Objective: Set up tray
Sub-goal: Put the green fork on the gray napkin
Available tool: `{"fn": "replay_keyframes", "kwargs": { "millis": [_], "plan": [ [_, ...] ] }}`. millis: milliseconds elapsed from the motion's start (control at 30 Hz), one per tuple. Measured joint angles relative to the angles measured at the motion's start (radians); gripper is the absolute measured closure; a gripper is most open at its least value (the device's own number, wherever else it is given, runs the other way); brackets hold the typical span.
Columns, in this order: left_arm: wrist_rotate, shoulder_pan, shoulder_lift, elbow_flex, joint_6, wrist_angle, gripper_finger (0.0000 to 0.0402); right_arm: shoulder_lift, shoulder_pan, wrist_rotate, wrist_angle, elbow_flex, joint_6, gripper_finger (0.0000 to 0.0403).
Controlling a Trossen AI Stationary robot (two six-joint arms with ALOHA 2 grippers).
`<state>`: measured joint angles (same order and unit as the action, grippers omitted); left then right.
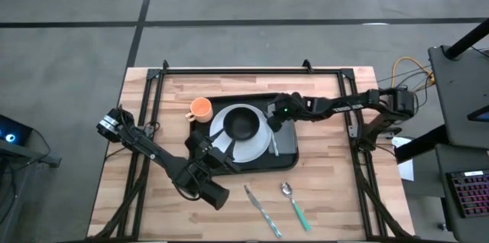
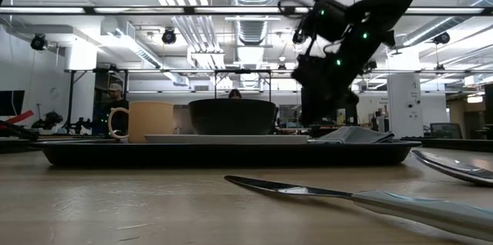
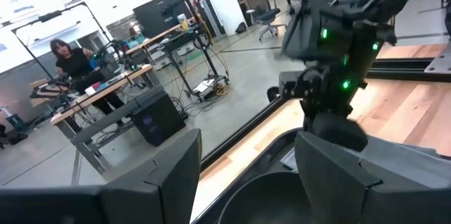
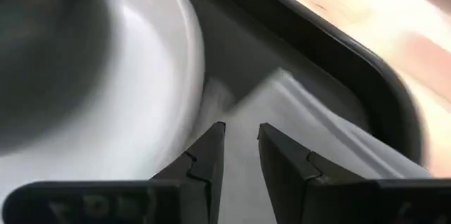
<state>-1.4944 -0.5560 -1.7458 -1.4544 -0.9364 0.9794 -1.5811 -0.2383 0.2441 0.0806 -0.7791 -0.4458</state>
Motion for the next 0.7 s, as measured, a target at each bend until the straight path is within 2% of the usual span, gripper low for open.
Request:
{"fn": "replay_keyframes", "kwargs": {
  "millis": [67,300,700],
  "plan": [
    [0.0,0.0,0.0,0.0,0.0,0.0,0.0194,0.021,0.005,-0.051,-0.012,-0.004,-0.002,0.0319],
    [0.0,0.0,0.0,0.0,0.0,0.0,0.0194,0.012,0.04,-0.059,-0.012,-0.015,-0.028,0.0326],
    [0.0,0.0,0.001,0.0,0.0,0.0,0.0194,0.009,0.076,-0.044,-0.038,-0.019,-0.049,0.0392]
  ]
}}
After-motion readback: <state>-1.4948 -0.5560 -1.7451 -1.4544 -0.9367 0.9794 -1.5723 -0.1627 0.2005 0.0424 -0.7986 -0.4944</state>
